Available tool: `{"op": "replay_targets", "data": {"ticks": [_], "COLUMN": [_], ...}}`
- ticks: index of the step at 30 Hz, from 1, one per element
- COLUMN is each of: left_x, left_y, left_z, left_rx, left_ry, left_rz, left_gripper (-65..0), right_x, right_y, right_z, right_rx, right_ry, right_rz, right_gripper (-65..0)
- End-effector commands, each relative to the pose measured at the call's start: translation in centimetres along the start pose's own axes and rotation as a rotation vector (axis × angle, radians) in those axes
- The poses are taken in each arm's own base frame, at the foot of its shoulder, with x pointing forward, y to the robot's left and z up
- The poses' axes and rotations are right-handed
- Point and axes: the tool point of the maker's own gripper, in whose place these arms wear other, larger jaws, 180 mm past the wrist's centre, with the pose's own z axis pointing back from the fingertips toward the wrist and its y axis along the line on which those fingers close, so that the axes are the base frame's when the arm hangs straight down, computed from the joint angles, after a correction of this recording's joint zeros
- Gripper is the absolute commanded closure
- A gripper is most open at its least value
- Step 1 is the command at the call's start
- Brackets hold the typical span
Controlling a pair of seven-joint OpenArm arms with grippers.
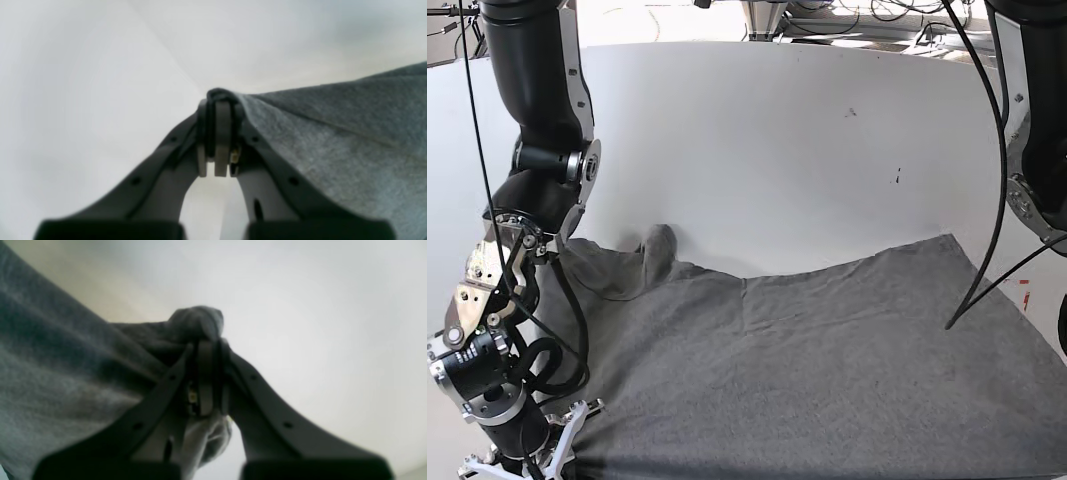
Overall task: Fold the T-shirt properly
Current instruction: 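Lift the shirt with both grippers, shaking it out between them, then lay the shirt flat with both grippers, pulling it taut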
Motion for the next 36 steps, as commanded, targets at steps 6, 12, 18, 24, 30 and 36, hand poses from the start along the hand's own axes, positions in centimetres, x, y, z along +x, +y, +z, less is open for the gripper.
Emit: {"op": "replay_targets", "data": {"ticks": [6, 12, 18, 24, 30, 36], "left_x": [2.0, 5.3, 7.4, 7.8, 6.0, 2.7], "left_y": [2.4, 3.3, 4.1, 3.9, 2.5, 0.2], "left_z": [-0.6, -0.8, -0.5, -0.7, -1.6, -2.2], "left_rx": [0.021, 0.007, 0.007, -0.004, -0.029, -0.049], "left_ry": [-0.035, -0.078, -0.118, -0.117, -0.073, -0.009], "left_rz": [0.044, 0.049, 0.059, 0.053, 0.035, -0.004], "left_gripper": [0.0, 0.0, 0.0, 0.0, 0.0, 0.0], "right_x": [3.1, 5.9, 7.4, 7.2, 3.5, -1.2], "right_y": [-4.1, -6.3, -7.4, -7.2, -5.9, -2.2], "right_z": [-0.5, -0.2, 0.1, 0.1, -0.2, 0.1], "right_rx": [-0.062, -0.089, -0.105, -0.102, -0.087, -0.045], "right_ry": [-0.044, -0.090, -0.112, -0.108, -0.041, 0.028], "right_rz": [-0.019, -0.026, -0.028, -0.028, -0.014, 0.005], "right_gripper": [-0.2, -0.2, -0.2, -0.2, -0.2, -0.2]}}
